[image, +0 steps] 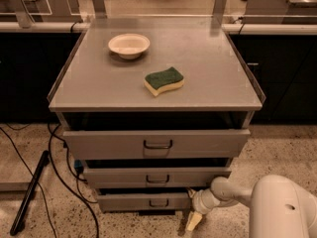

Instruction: Open bottom drawer

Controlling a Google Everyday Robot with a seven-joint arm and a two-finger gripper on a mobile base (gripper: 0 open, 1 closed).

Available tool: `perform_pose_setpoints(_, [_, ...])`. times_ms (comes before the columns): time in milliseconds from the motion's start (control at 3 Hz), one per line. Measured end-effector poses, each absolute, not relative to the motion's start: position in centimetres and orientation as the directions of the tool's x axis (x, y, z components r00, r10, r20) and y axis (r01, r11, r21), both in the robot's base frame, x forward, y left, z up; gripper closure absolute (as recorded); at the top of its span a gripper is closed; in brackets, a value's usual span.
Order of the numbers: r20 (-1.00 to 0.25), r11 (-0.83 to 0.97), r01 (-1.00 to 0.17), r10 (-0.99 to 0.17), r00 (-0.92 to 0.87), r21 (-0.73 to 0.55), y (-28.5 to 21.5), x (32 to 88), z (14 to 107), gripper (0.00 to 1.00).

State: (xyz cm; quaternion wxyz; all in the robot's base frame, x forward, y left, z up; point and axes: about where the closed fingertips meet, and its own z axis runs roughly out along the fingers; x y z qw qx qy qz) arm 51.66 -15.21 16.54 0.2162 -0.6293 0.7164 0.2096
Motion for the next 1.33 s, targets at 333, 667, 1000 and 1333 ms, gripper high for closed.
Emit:
perform_pose_setpoints(333, [-0.555, 0.116, -0.99, -0.82, -0.139, 0.077, -15.7, 50.3, 16.9, 0.0])
perform_pose_setpoints(667, [-0.536, 0.111, -0.986, -0.829, -0.162, 0.126, -16.4, 48.3, 17.4, 0.0])
perform_pose_setpoints(1000, [-0.52, 0.112, -0.981, -0.835, -0.181, 0.161, -17.2, 46.9, 17.7, 0.0])
perform_pose_setpoints(1333, [-0.497, 0.114, -0.972, -0.843, -0.205, 0.207, -18.1, 45.5, 17.7, 0.0])
